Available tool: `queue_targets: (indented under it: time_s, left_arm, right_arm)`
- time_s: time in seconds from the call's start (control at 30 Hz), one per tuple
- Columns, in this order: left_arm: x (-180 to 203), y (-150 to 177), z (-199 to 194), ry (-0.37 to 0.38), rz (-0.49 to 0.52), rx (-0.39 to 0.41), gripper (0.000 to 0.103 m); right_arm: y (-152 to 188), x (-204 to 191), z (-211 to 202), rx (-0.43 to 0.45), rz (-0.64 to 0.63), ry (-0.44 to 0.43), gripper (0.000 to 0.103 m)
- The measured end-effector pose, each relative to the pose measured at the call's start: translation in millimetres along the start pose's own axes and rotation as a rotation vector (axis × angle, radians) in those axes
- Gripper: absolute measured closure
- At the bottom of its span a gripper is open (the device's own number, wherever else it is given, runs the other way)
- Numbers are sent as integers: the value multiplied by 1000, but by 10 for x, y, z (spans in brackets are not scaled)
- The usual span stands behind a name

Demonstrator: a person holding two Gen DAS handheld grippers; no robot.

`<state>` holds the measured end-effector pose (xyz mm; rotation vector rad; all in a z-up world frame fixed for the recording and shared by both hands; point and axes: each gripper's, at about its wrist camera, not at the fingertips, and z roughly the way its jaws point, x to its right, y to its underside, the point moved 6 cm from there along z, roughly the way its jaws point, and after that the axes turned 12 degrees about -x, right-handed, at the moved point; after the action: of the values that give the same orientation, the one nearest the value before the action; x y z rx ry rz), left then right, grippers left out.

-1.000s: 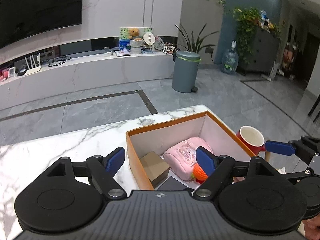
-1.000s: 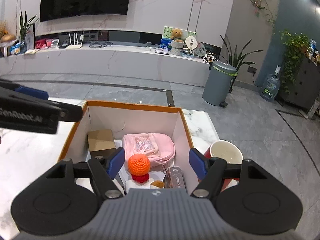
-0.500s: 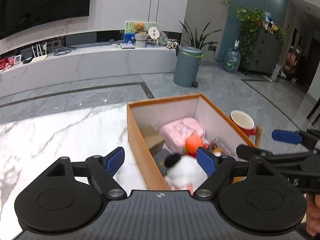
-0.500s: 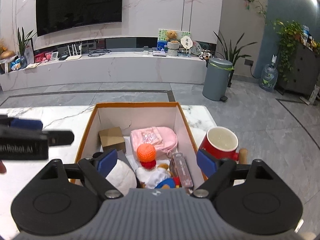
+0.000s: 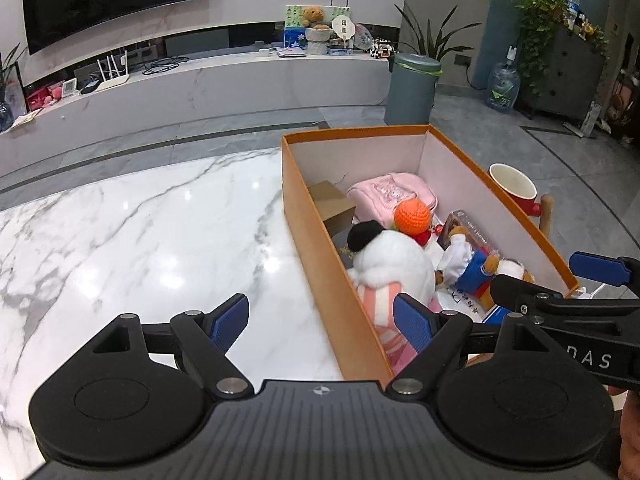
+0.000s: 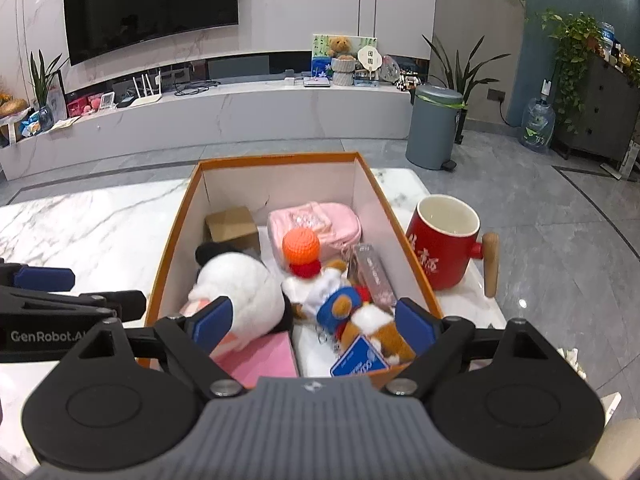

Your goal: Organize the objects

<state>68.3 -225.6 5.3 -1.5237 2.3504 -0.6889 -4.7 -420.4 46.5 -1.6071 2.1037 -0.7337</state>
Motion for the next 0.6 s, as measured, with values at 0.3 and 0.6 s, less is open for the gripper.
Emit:
queue_targets:
  time_s: [0.3, 0.6]
  left_arm:
    - [107, 107, 44, 4, -1, -20, 7]
    - [178, 126, 84, -4, -26, -36, 7]
  right_arm:
    - [116, 56, 44, -13, -10, 16, 14]
    - [126, 85, 23, -6, -50, 39, 14]
